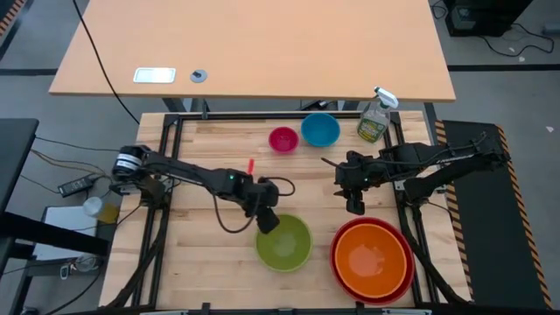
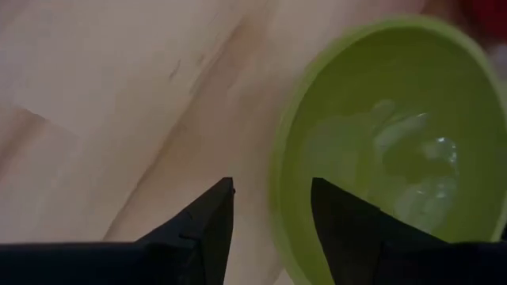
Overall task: Nest bowls inside each other
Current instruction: Stack the green bowl into the orange bowl
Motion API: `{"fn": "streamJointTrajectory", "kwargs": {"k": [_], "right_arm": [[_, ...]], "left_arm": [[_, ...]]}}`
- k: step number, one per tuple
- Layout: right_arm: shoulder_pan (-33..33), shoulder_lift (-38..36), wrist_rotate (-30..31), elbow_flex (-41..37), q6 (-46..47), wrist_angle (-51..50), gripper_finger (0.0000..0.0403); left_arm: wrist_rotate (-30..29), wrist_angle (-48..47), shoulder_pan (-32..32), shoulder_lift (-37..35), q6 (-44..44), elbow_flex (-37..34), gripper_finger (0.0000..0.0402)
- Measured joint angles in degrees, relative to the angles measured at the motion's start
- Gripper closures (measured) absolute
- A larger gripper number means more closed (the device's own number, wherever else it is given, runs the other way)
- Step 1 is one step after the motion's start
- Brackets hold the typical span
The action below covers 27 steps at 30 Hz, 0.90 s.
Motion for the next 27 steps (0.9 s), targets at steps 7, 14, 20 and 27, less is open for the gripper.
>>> {"fn": "streamJointTrajectory", "kwargs": {"k": [7,14,20,27], "right_arm": [[0.0,0.0,-0.2,0.0,0.5,-0.2,0.0238],[0.0,0.0,-0.3,0.0,0.1,-0.5,0.0238],[0.0,0.0,-0.4,0.0,0.0,-0.7,0.0238],[0.0,0.1,0.9,0.0,-0.1,-0.9,0.0238]], "left_arm": [[0.3,0.8,-0.5,0.6,-0.2,0.0,0.0230],[0.3,0.7,-0.4,1.2,-0.5,0.0,0.0230],[0.9,1.0,-1.1,3.6,0.7,0.0,0.0230],[1.0,0.6,-1.7,5.7,1.6,-0.1,0.0261]]}}
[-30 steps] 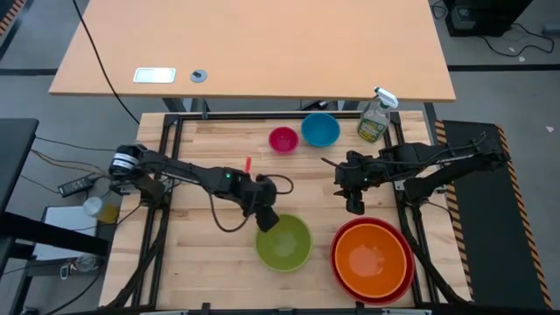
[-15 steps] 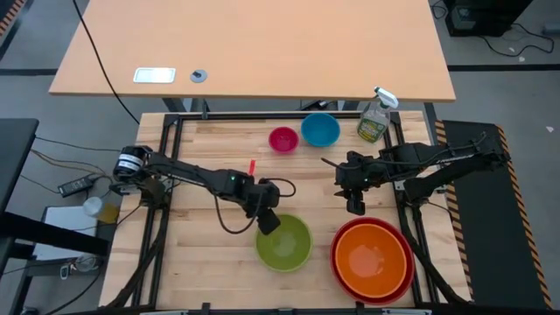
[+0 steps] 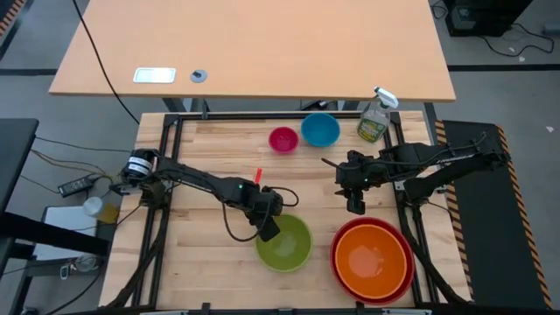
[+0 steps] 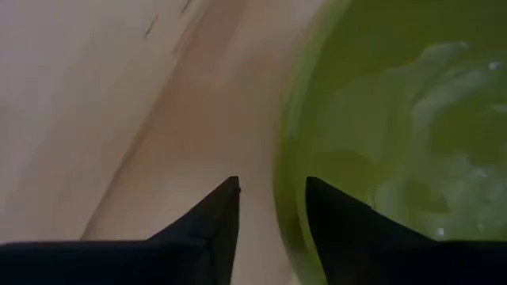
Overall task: Nest bowls inside each other
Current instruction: Stack the green bowl into the orange bowl
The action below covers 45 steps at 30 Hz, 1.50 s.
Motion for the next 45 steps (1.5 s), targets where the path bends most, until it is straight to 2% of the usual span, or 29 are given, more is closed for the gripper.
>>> {"fn": "streamJointTrajectory", "kwargs": {"k": [7,8,16,21,27,31,36,39,45], "right_arm": [[0.0,0.0,0.1,0.0,0.1,0.5,0.0238],[0.0,0.0,0.0,0.0,0.1,0.5,0.0238],[-0.2,-0.7,-2.1,0.0,3.5,-2.4,0.0238],[-2.4,-6.1,-4.0,0.0,5.5,-2.4,0.0238],[-5.5,-13.7,3.3,0.0,6.9,-2.9,0.0244],[-7.2,-15.2,0.3,0.0,11.5,-3.5,0.0245],[-6.4,-11.7,1.8,0.0,16.2,-2.3,0.0247],[-5.0,-7.5,5.0,0.0,16.7,0.1,0.0249],[-4.3,0.8,9.6,0.0,16.8,4.1,0.0249]], "left_arm": [[0.7,-0.3,0.1,0.8,-0.5,0.0,0.0380],[1.2,-0.2,0.1,0.5,-0.3,0.1,0.0387],[1.7,0.7,2.8,-2.7,-0.7,1.6,0.0386],[4.4,1.4,5.3,-2.2,5.8,8.5,0.0386],[3.0,0.5,9.3,-0.8,10.4,16.5,0.0387],[0.6,-2.1,10.8,-0.6,12.1,19.4,0.0387],[-3.4,-3.9,12.5,-0.5,11.6,19.6,0.0387],[-5.5,-4.8,13.4,0.2,10.2,19.6,0.0387],[-6.3,-8.1,14.8,1.0,7.2,19.5,0.0383]]}}
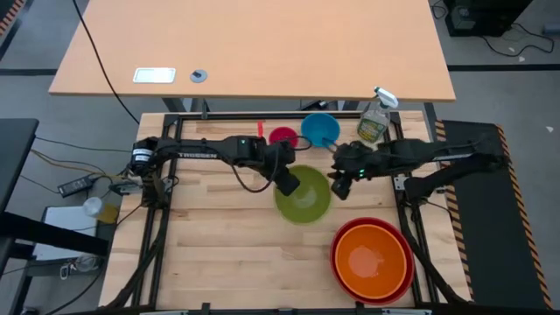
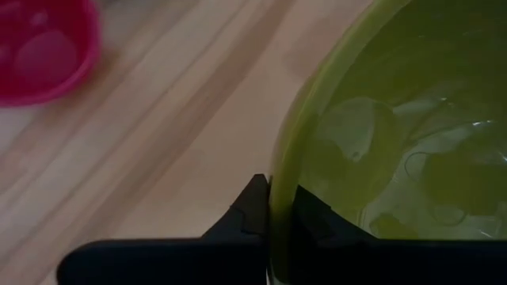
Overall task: Nest bowls inside each other
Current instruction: Stack the green bowl into the orange bowl
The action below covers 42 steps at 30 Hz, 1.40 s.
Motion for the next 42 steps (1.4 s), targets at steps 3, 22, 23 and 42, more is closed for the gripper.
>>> {"fn": "streamJointTrajectory", "kwargs": {"k": [3,22,23,42], "right_arm": [[0.4,2.4,2.9,0.0,-0.9,1.2,0.0249],[0.0,13.7,6.1,0.0,-4.8,6.2,0.0276],[-0.1,13.7,6.2,0.0,-4.8,6.1,0.0286],[-0.2,10.0,7.0,0.0,-4.3,4.7,0.0398]], "left_arm": [[-1.2,-3.2,0.4,0.0,-0.2,0.0,0.0382],[-3.1,-2.5,0.5,-0.1,-0.4,-0.1,0.0379],[-3.1,-2.4,0.5,-0.1,-0.4,-0.1,0.0379],[-2.5,-0.9,0.5,-0.4,1.8,-0.1,0.0379]]}}
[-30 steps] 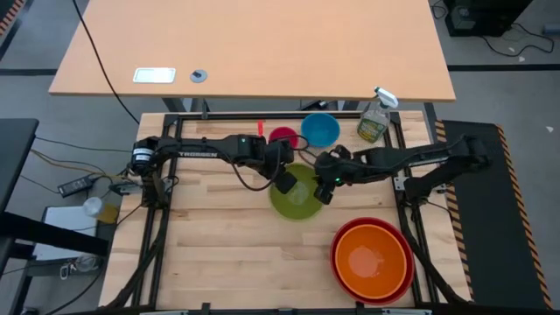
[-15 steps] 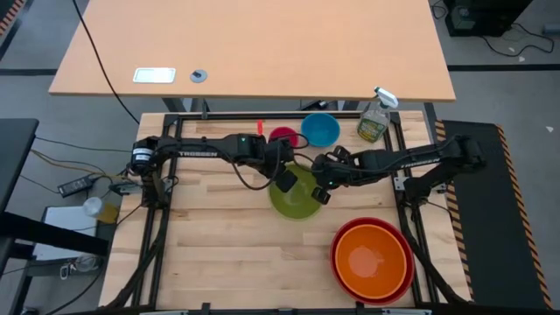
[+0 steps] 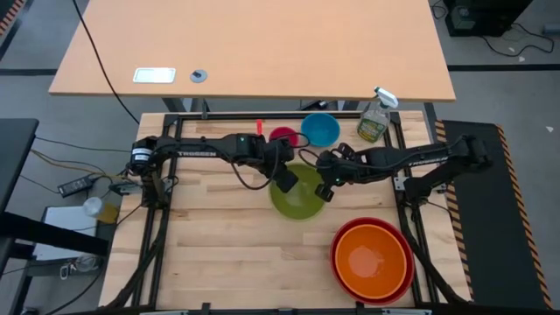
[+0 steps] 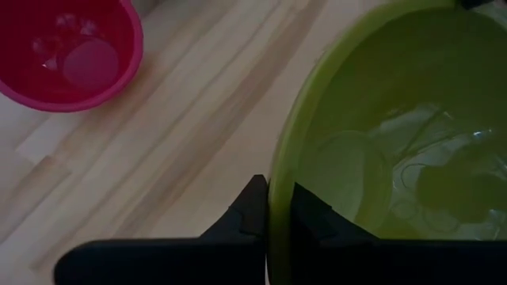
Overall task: Nest bowls inside each other
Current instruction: Stack the green bowl into the orange bowl
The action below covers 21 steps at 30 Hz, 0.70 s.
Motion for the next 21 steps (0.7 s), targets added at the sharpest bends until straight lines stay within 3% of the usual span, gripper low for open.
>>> {"fn": "streamJointTrajectory", "kwargs": {"k": [5,13,21], "right_arm": [[0.0,-0.8,0.0,0.0,0.0,-0.3,0.0400],[0.0,-0.8,-0.4,0.0,-0.1,-0.6,0.0400],[-0.7,-0.8,-3.2,0.0,-0.3,-2.2,0.0361]], "left_arm": [[0.1,0.8,-0.1,0.0,0.1,0.0,0.0373],[0.5,2.2,0.0,0.0,0.1,0.0,0.0321],[1.1,1.0,0.0,0.0,0.1,0.0,0.0357]]}}
